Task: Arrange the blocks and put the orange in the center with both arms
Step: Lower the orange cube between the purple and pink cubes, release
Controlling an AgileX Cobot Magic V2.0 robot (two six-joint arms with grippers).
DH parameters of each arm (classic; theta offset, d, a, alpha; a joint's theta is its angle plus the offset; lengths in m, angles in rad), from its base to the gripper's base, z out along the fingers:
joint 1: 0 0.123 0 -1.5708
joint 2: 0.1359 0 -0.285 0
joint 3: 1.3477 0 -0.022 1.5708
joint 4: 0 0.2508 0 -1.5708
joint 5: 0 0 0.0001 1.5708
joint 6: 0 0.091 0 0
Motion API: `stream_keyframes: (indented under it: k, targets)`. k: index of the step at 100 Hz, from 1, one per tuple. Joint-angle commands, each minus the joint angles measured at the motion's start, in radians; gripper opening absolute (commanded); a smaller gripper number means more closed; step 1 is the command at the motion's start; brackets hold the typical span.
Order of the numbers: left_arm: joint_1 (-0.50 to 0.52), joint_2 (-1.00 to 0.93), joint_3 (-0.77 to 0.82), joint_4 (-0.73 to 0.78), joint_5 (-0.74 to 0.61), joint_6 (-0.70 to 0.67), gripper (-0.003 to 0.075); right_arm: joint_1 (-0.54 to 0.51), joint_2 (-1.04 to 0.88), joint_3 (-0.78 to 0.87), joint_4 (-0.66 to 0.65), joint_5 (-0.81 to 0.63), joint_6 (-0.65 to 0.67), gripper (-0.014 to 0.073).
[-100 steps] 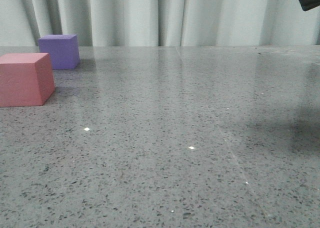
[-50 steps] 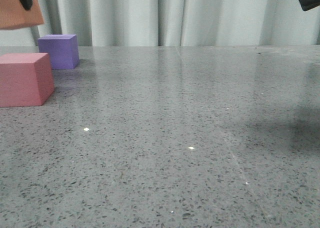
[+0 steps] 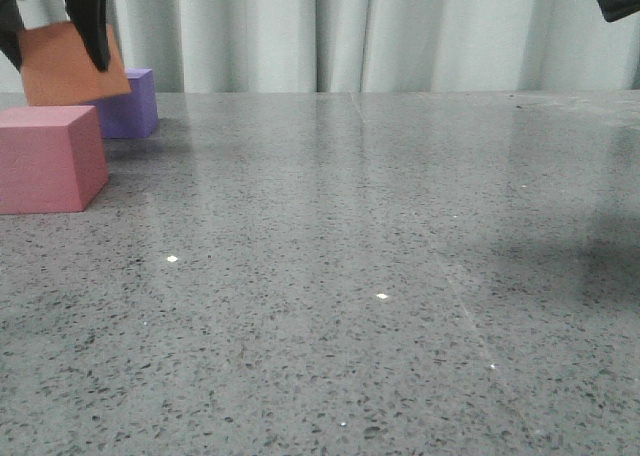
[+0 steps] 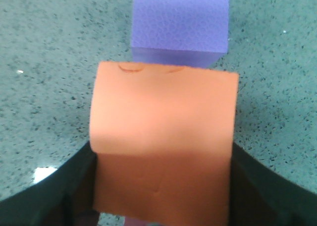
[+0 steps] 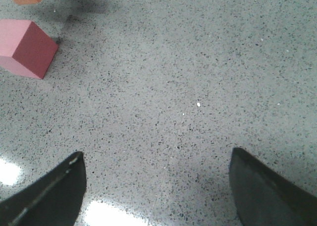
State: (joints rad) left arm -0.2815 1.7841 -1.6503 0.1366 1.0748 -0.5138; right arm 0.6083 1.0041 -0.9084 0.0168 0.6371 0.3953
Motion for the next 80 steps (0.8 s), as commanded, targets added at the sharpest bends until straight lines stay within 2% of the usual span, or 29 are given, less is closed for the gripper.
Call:
stream_keyframes:
  k: [1,56,65,80]
  targets:
    - [-0.008,-0.026,-0.024,0.016,-0.041,-0.013,0.0148,-0.002,-0.019,-0.024,0.002,-0.065,-0.009,0.0590]
    - [-0.008,0.031,-0.024,0.020,-0.044,-0.013,0.0153,-0.002,-0.019,-0.024,0.002,-0.065,-0.009,0.0590]
    - [-0.008,0.031,-0.024,0.013,-0.044,-0.013,0.0199,-0.002,-0.019,-0.024,0.002,-0.065,-0.009,0.0590]
    - [-0.008,0.031,-0.024,0.013,-0.044,-0.013,0.0349,-0.002,-0.019,-0.024,0.002,-0.065,-0.009,0.0590]
